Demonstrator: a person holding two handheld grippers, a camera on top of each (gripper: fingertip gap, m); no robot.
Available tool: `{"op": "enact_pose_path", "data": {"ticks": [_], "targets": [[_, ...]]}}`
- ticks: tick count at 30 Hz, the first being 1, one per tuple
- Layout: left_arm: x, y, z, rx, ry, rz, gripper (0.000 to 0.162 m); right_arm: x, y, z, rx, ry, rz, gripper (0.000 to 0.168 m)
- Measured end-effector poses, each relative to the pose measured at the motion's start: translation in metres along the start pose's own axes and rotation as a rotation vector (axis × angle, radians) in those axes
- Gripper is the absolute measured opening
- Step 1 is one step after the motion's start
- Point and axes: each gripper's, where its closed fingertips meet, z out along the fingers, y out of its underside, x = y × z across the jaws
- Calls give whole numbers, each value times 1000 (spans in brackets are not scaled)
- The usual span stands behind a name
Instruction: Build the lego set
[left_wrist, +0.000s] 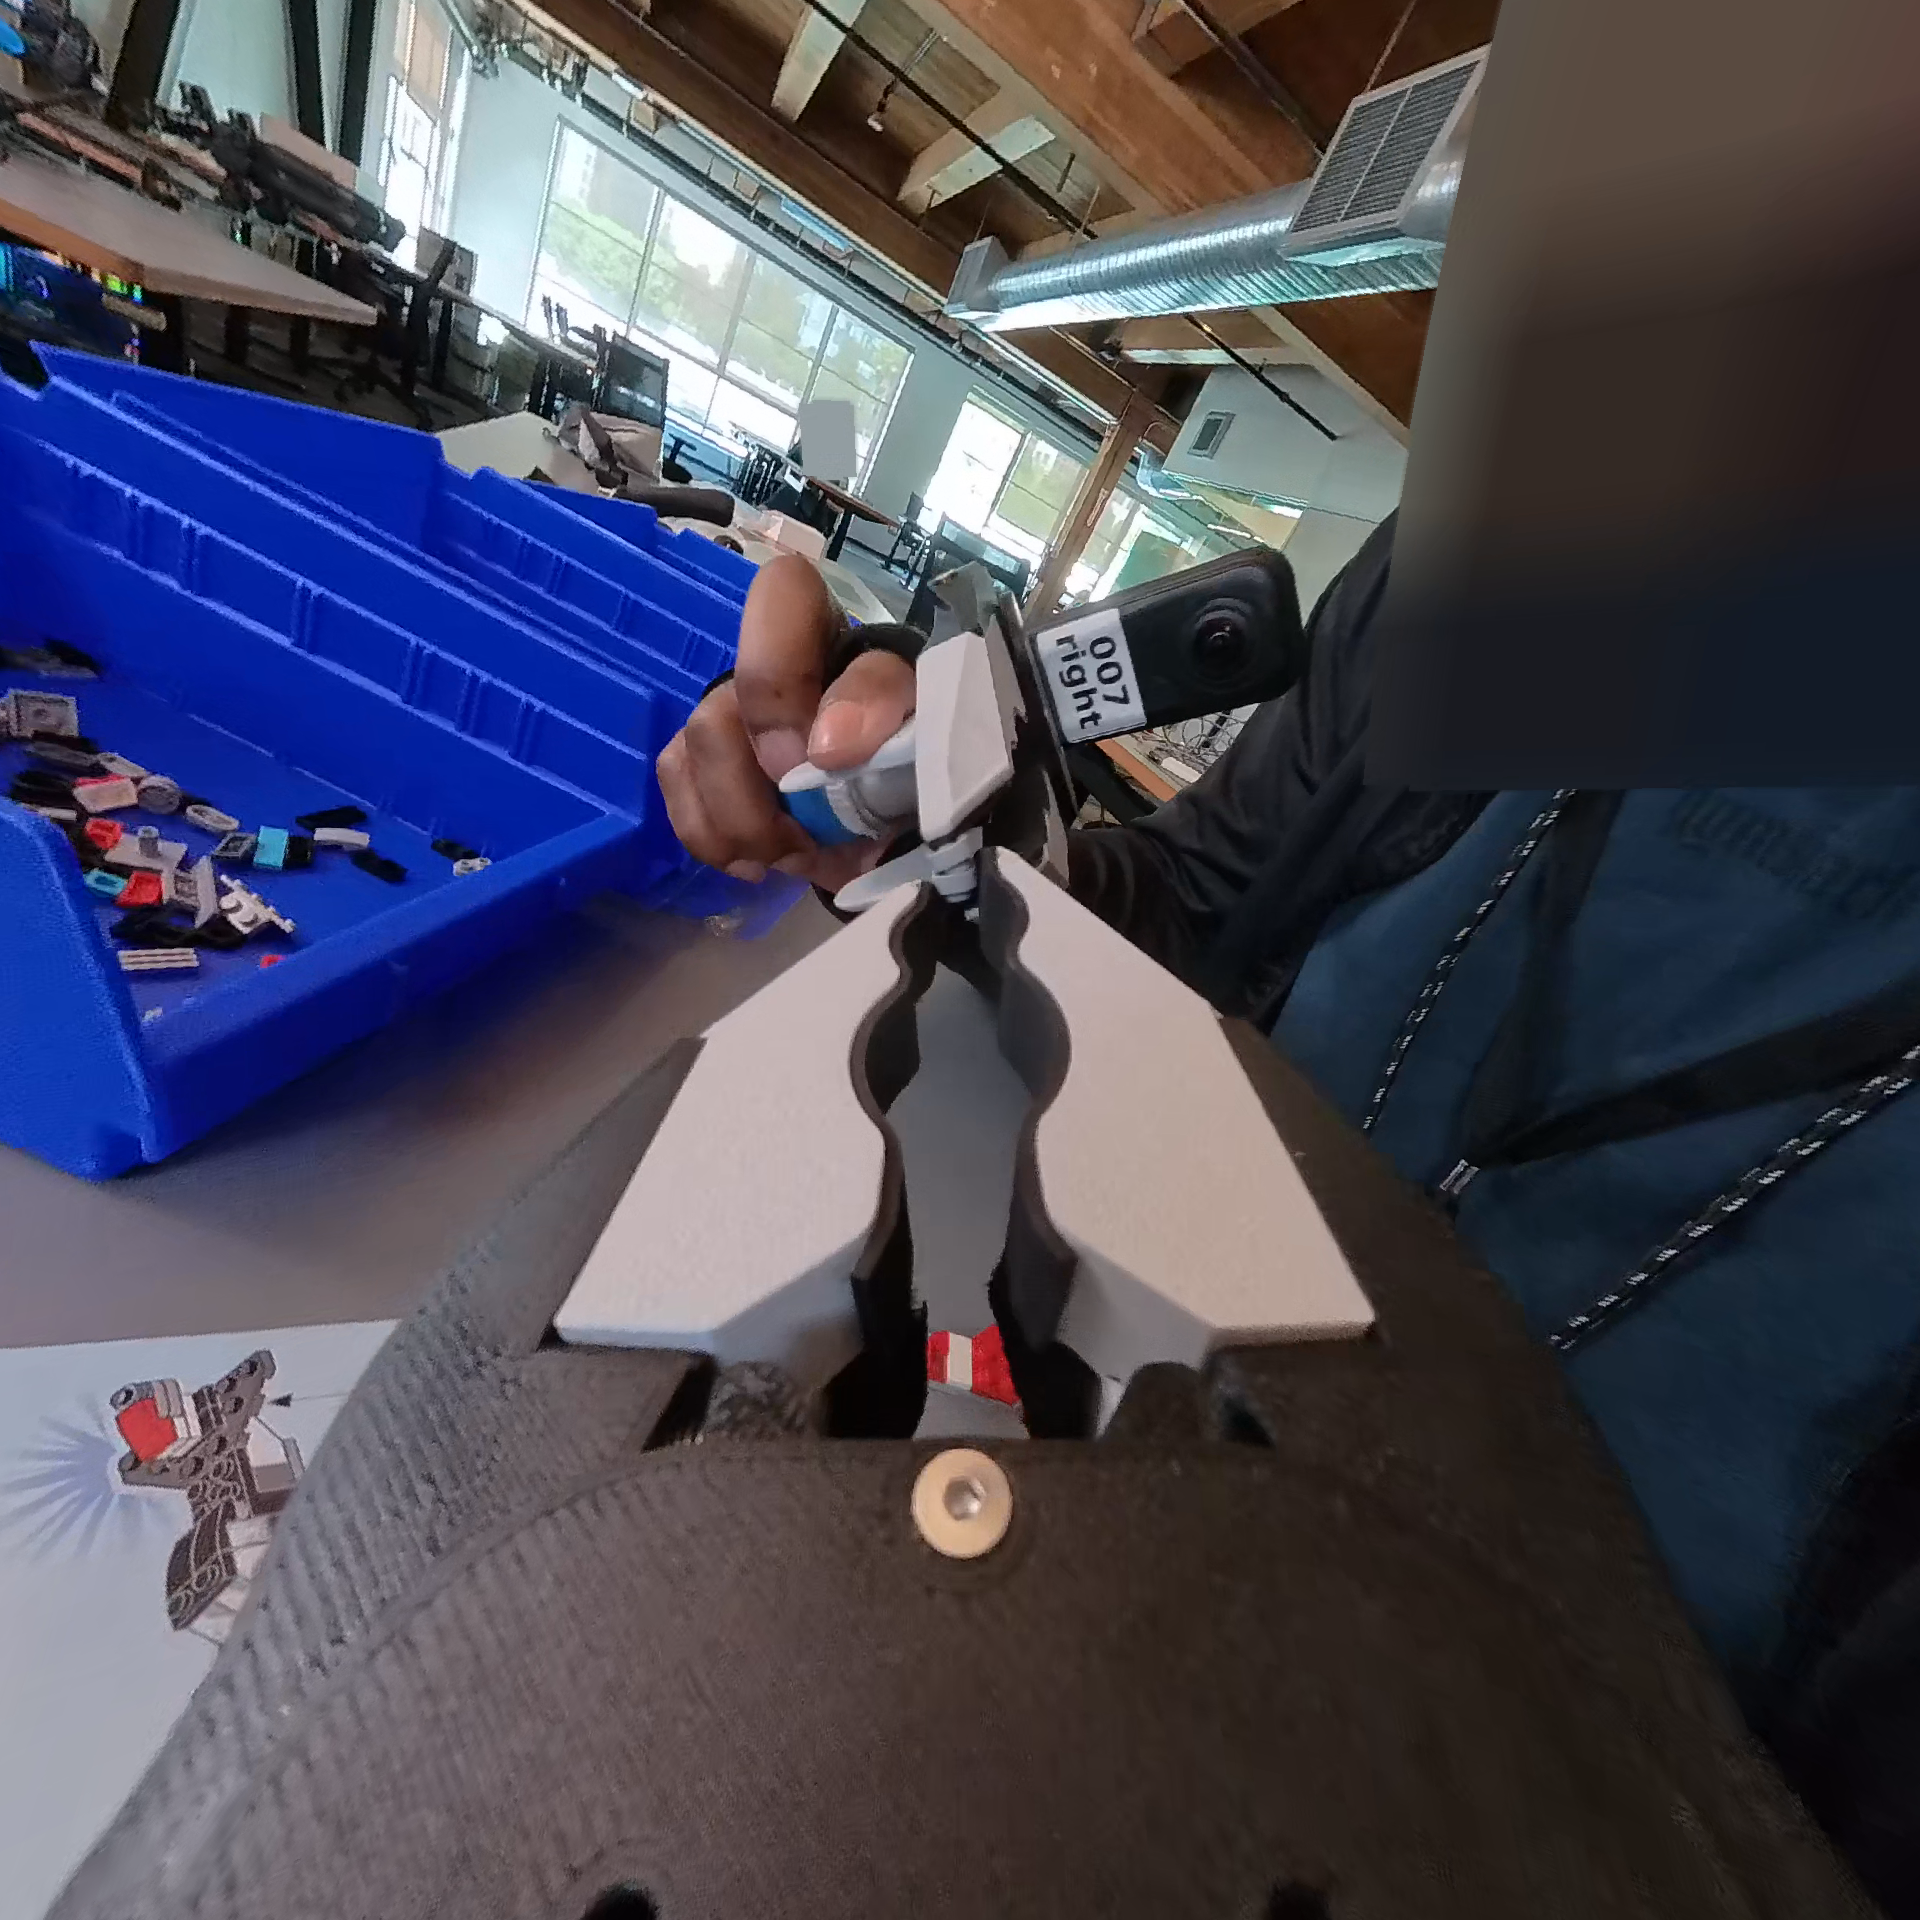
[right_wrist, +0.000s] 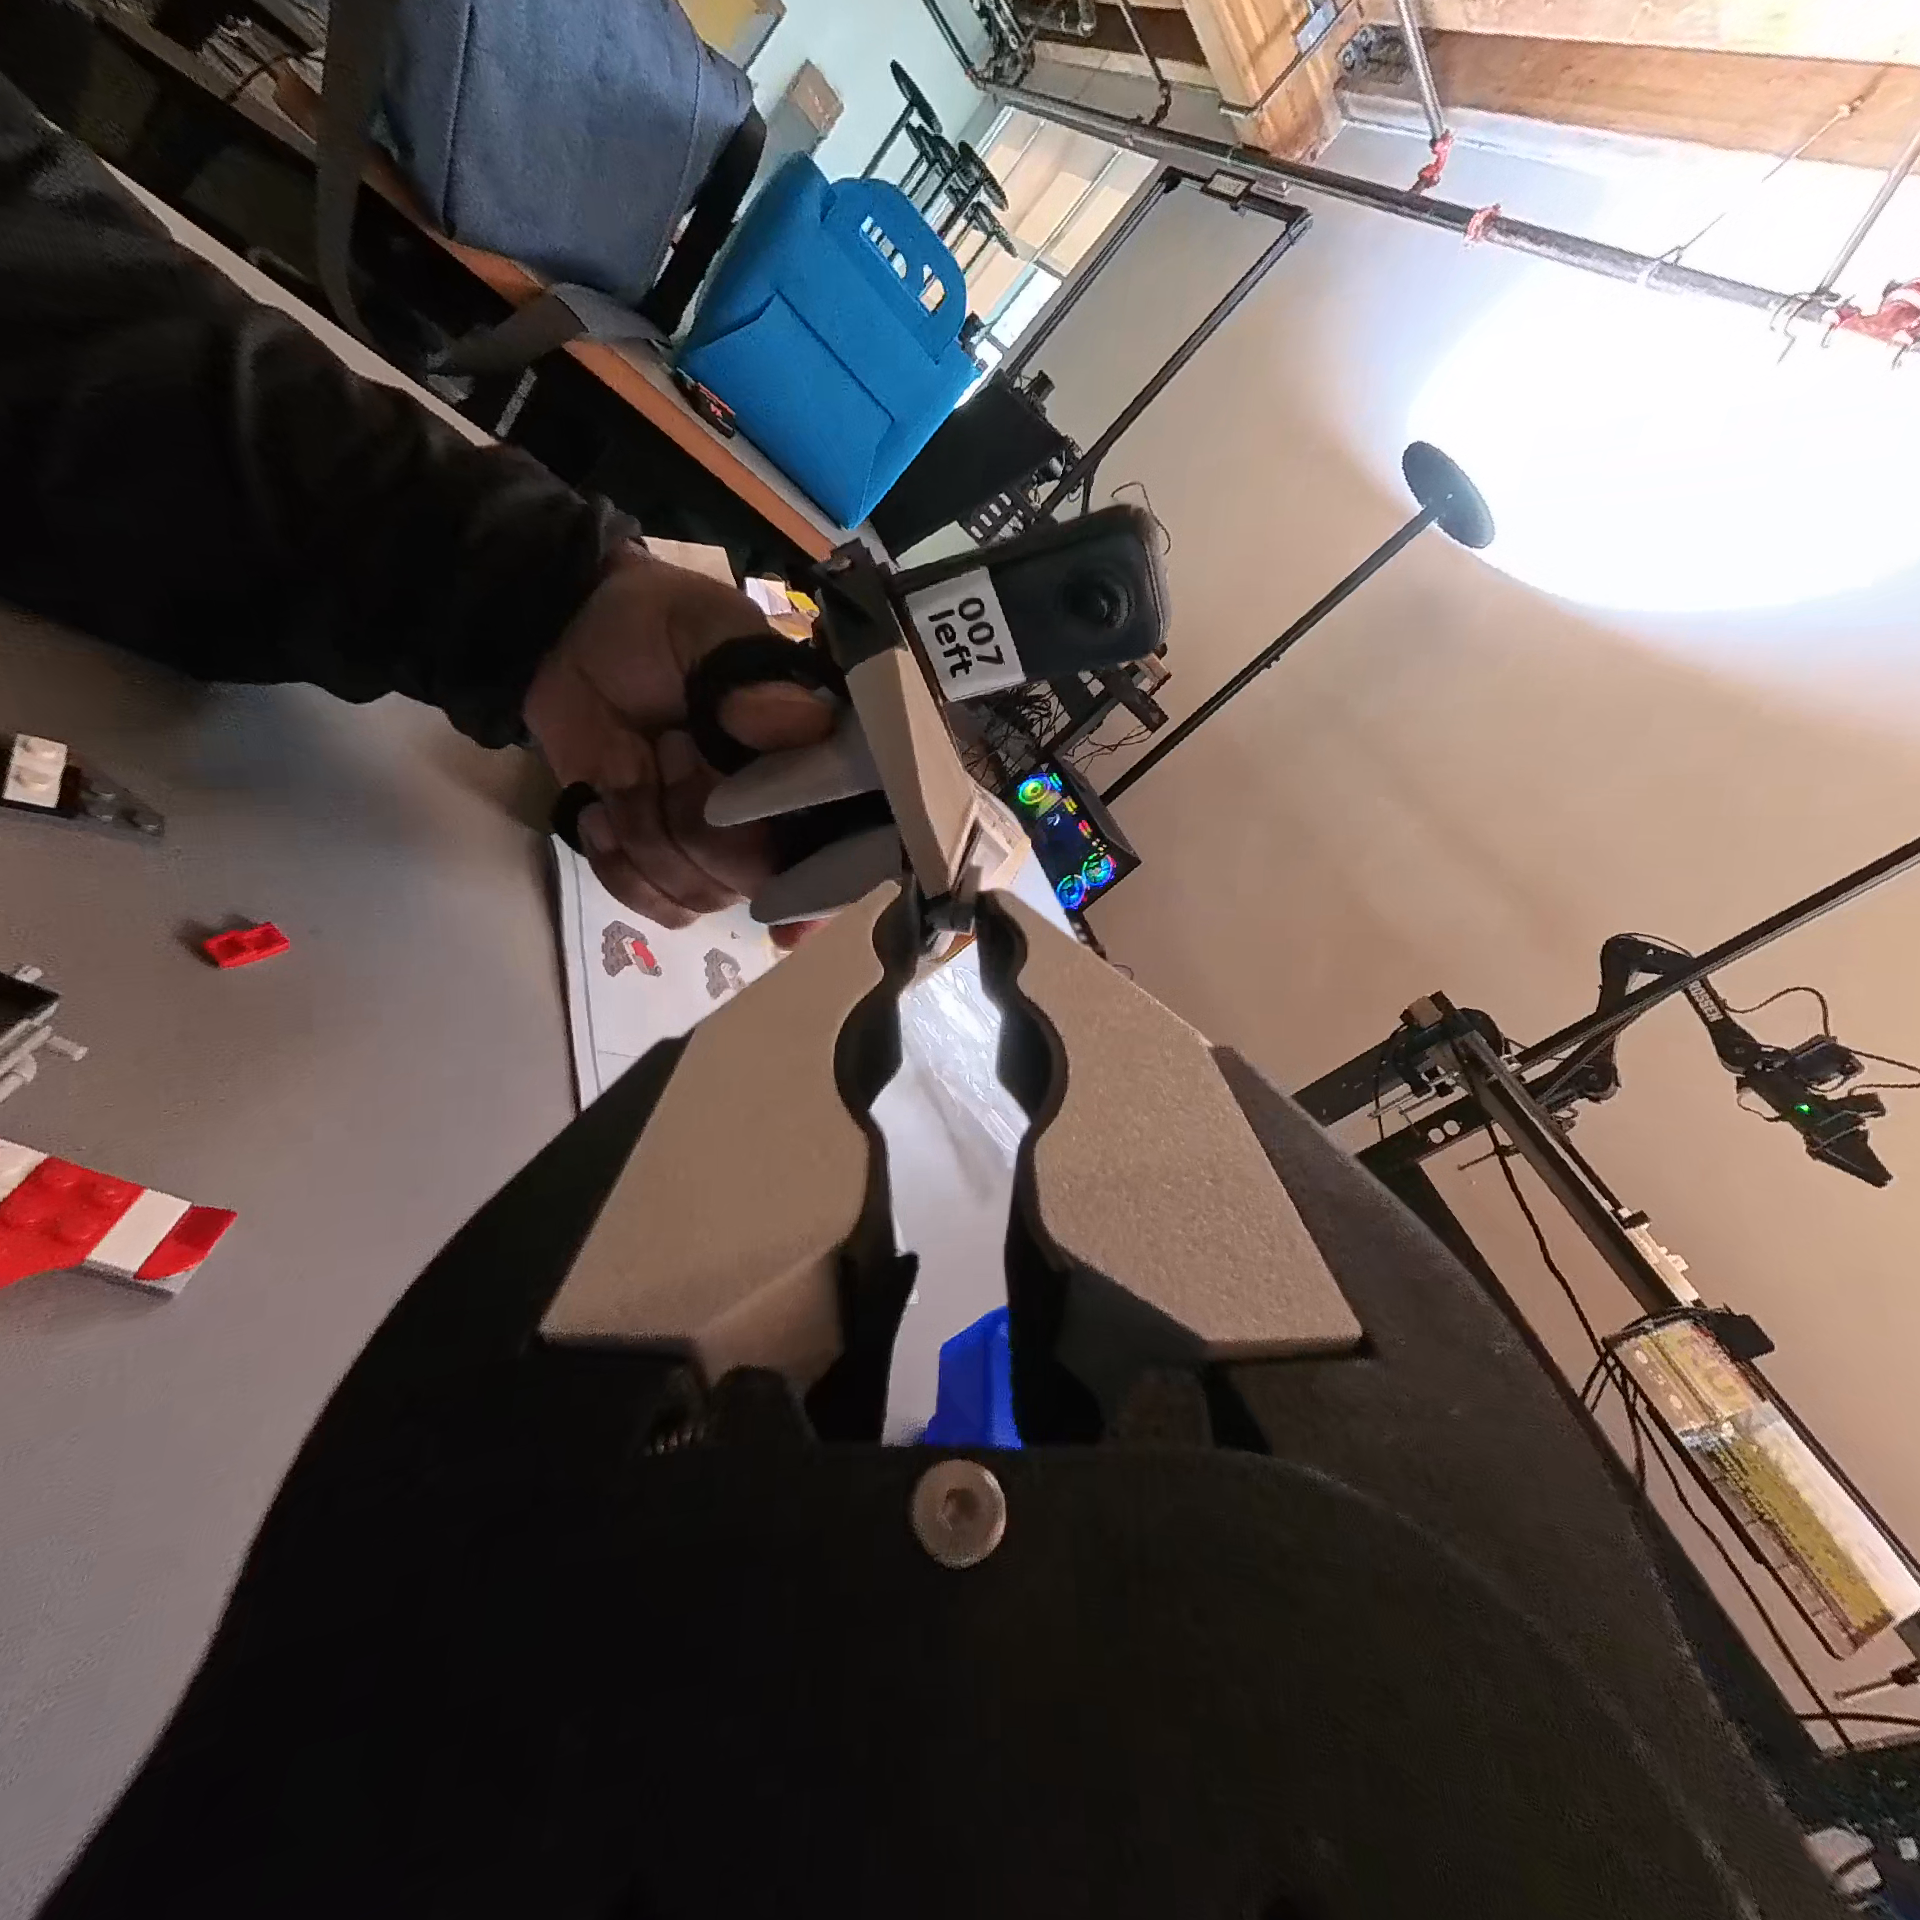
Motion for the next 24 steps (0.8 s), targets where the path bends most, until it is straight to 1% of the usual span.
{"op": "enact_pose_path", "data": {"ticks": [5,8,10,14,16,18,22,24], "targets": [[-5,4,-2,-15,-9,-51,8,-4,6,2,-15,-32,40,9],[-5,7,-2,-26,-1,-72,14,-6,9,3,-17,-45,69,9],[-5,7,-3,-24,3,-81,15,-6,10,3,-10,-55,101,9],[-9,3,-9,-6,-29,-69,28,-6,9,2,16,-82,194,9],[-10,-1,-16,10,-56,-20,30,-5,9,1,29,-99,252,9],[-11,-5,-22,8,-111,72,30,-4,8,0,46,-127,325,9],[-10,3,-24,-93,-224,309,34,-7,7,-2,69,-204,481,9],[-10,8,-23,-140,-256,393,34,-8,7,-2,77,-237,543,9]]}}
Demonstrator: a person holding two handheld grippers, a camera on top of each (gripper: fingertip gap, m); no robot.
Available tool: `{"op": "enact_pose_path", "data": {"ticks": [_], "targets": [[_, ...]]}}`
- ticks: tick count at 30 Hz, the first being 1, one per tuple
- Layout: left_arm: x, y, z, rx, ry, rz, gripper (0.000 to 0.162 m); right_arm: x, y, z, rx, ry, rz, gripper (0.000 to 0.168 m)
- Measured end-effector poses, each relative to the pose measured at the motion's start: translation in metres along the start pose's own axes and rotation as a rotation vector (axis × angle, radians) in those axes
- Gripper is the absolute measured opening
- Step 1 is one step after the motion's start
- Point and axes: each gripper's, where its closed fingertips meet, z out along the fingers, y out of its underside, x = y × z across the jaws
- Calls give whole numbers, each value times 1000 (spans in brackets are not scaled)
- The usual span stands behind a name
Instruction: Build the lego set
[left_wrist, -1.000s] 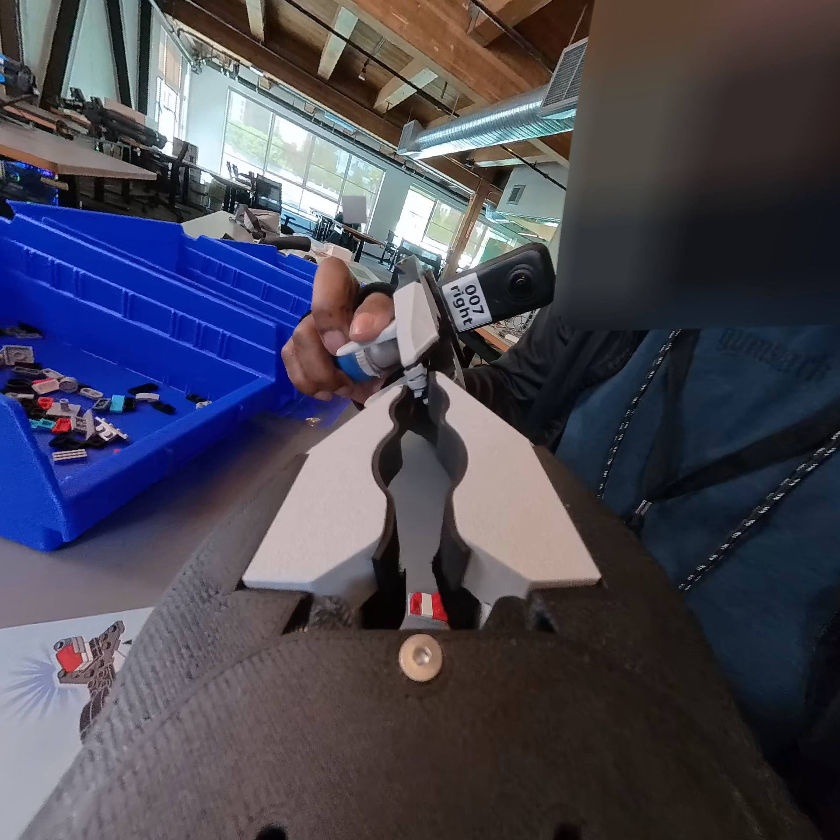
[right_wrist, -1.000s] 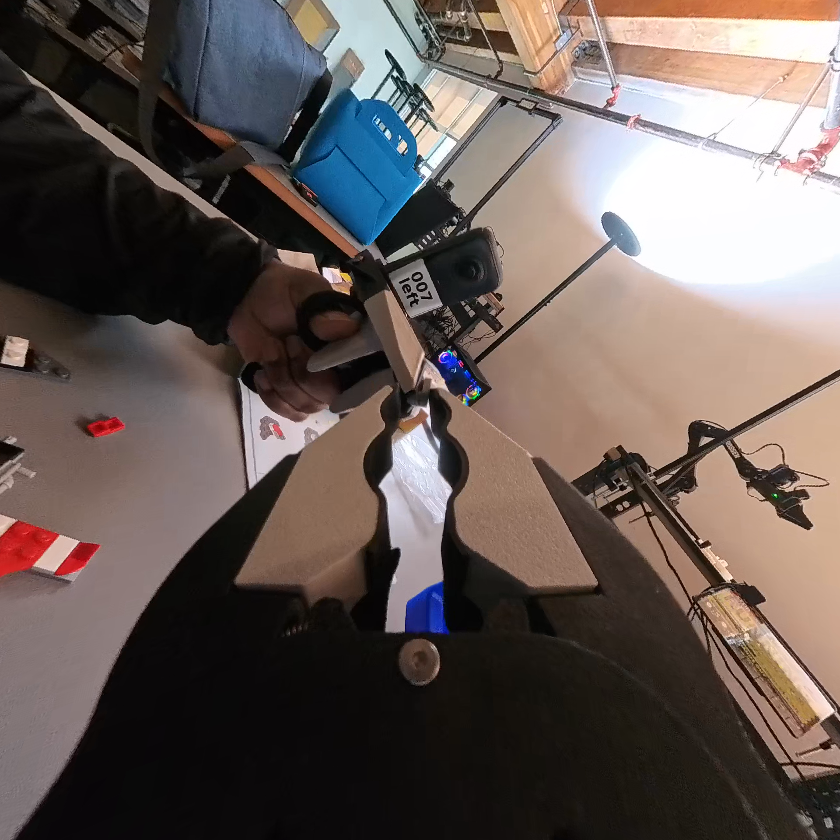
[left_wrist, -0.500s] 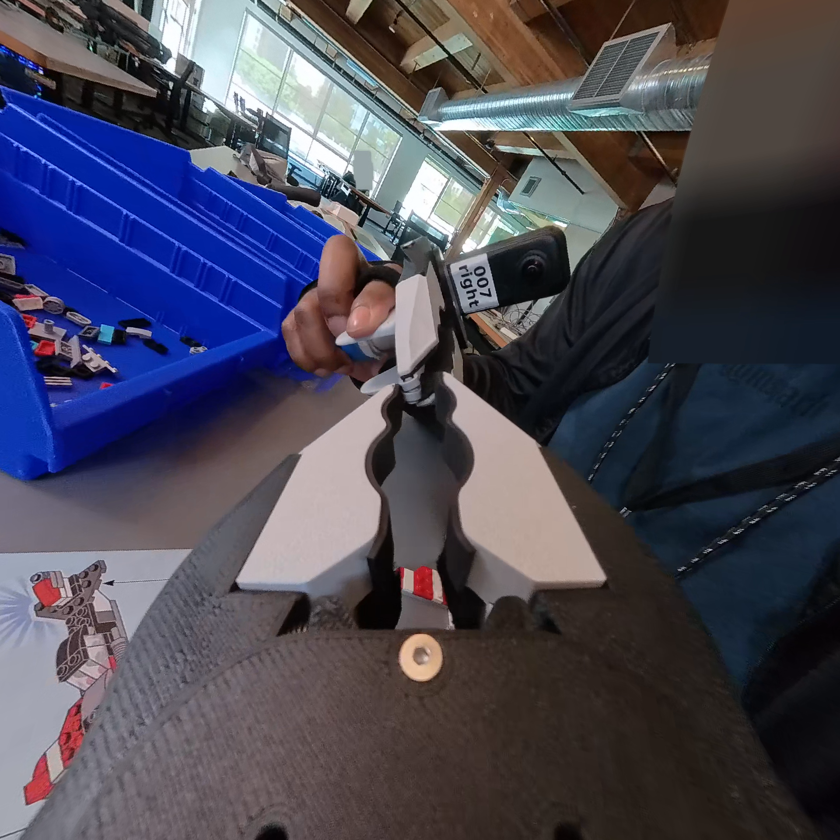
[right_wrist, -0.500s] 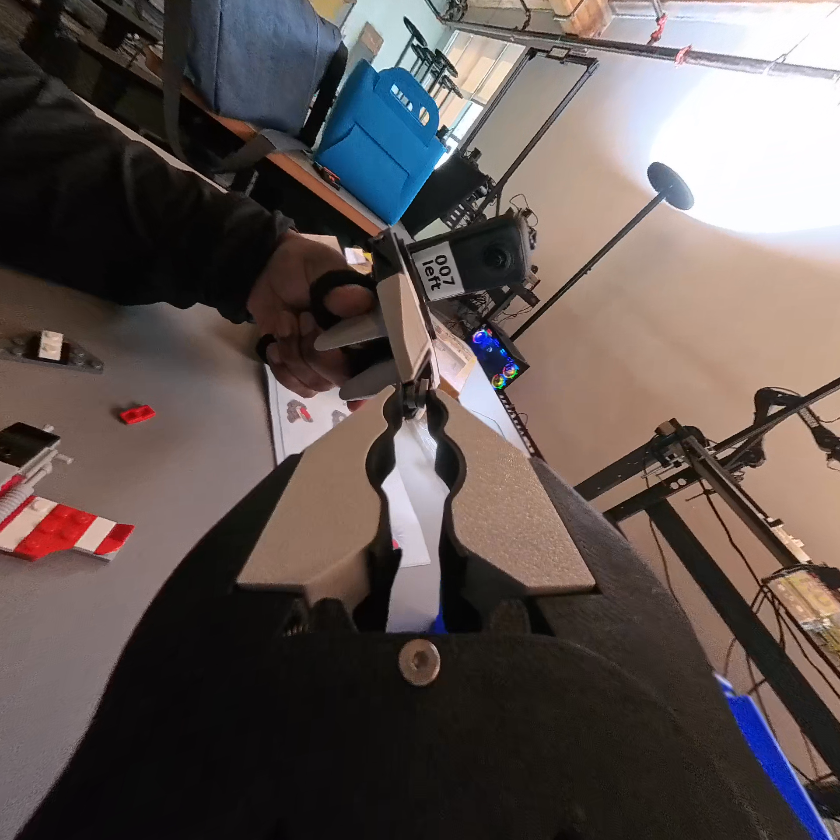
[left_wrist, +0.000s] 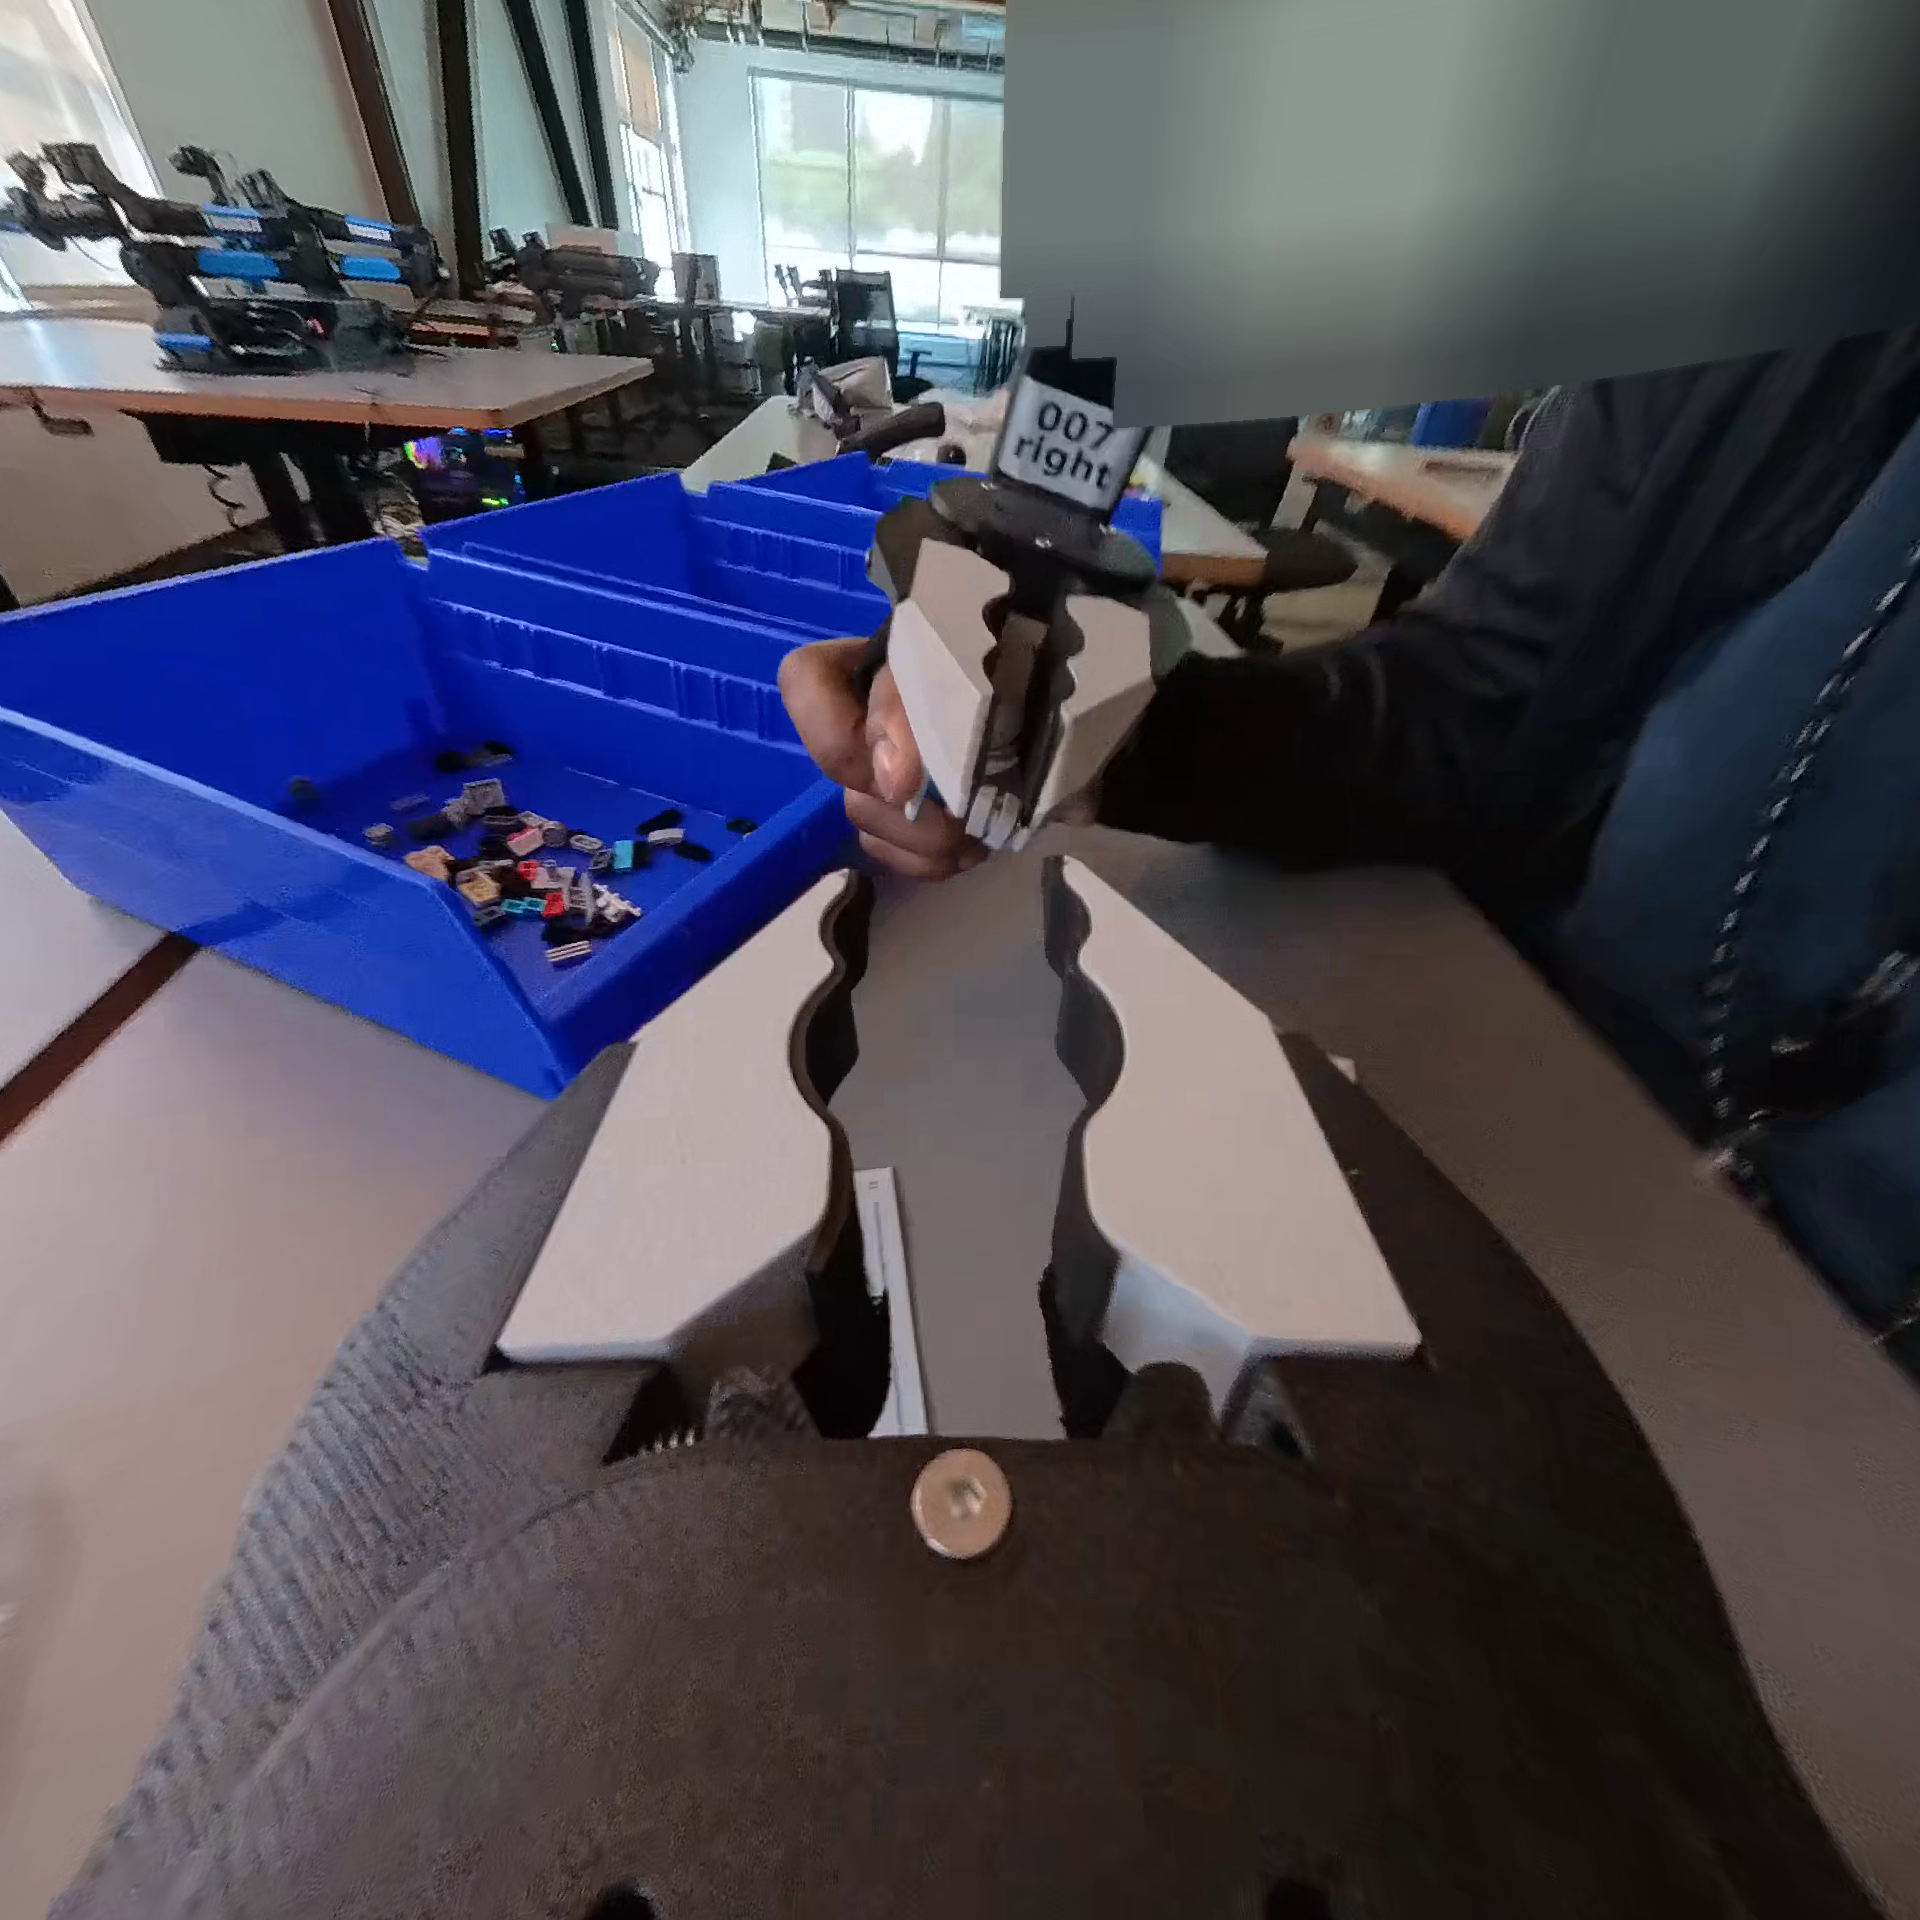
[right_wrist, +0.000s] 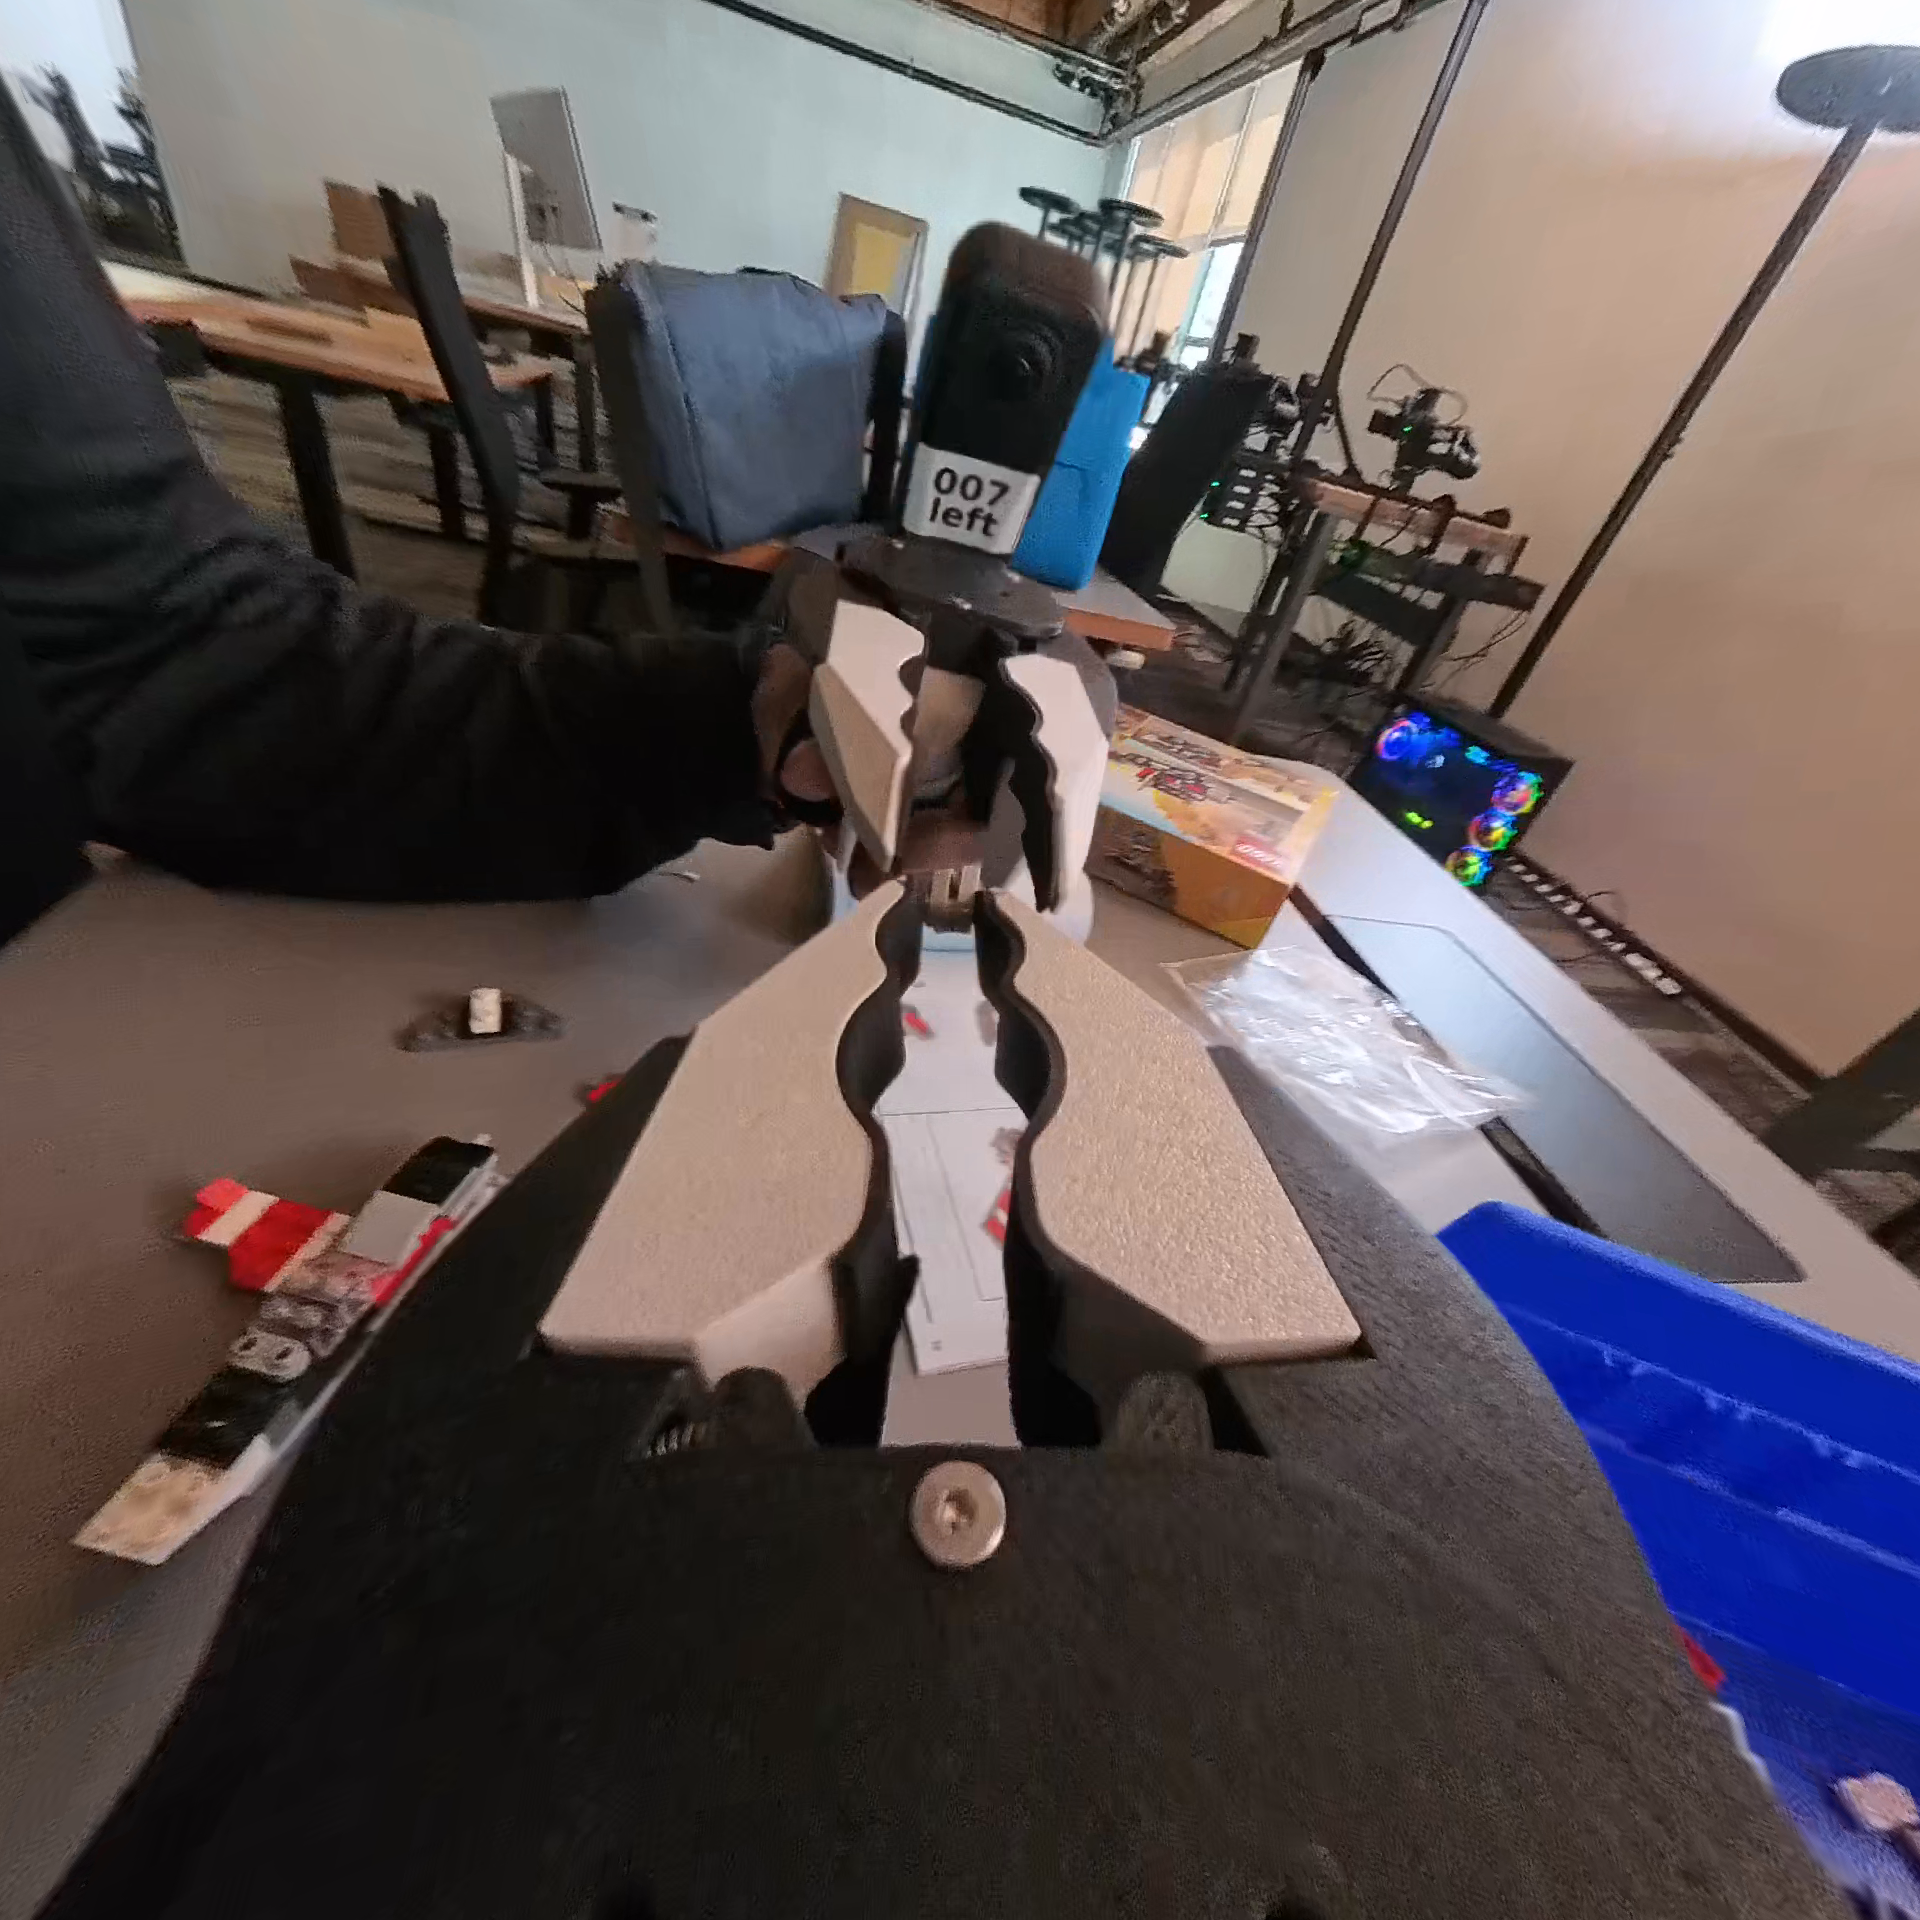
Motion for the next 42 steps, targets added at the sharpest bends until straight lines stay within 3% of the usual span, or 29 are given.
{"op": "enact_pose_path", "data": {"ticks": [6,14,19,28,34,42], "targets": [[10,-1,8,3,11,97,29,-2,0,0,14,-51,114,9],[9,0,12,6,10,98,19,-7,-2,-1,38,-99,158,9],[11,1,9,19,106,-120,28,-7,9,4,-46,-38,-4,10],[12,12,11,-2,282,-547,29,-4,7,4,-79,79,-289,10],[18,6,15,43,367,-634,23,-2,9,4,-106,116,-358,10],[15,3,15,74,364,-642,7,0,9,3,-106,135,-381,10]]}}
